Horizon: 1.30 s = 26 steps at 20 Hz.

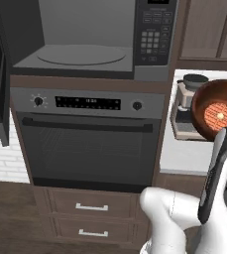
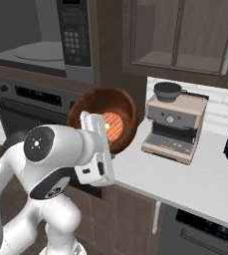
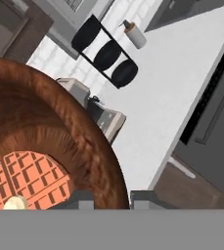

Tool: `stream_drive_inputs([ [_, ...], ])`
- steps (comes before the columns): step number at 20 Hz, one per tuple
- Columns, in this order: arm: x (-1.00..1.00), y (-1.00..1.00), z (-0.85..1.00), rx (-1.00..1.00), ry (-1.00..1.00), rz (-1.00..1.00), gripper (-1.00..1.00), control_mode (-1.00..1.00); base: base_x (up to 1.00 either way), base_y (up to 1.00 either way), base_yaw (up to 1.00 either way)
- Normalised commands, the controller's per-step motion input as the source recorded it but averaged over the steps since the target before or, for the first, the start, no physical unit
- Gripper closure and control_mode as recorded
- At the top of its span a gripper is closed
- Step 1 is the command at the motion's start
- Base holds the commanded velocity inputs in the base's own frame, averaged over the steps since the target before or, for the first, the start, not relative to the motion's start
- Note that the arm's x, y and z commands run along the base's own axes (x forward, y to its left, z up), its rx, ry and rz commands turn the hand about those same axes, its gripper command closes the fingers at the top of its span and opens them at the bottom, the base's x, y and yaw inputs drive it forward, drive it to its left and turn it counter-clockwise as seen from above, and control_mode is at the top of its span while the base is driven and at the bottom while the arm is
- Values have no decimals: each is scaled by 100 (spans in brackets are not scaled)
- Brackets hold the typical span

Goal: Open the microwave, place the bowl with waffle inside the microwave, then close the microwave door and turn it on.

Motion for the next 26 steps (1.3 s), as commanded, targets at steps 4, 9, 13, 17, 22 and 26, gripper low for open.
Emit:
stream_drive_inputs([
  [4, -51, 81, 100, -21, 0, 0, 100, -100, 0, 0, 0],
  [9, -34, 90, 88, -15, 0, 0, 100, -100, 0, 0, 0],
  [13, -19, 89, 73, -4, 0, 1, 100, -100, 0, 0, 0],
  [17, 0, 96, 68, -1, 2, 0, 100, -100, 0, 0, 0],
  [22, 1, 69, 33, 4, 0, 7, 100, -100, 0, 0, 0],
  [26, 23, 44, 0, 18, -17, 13, 100, -100, 0, 0, 0],
])
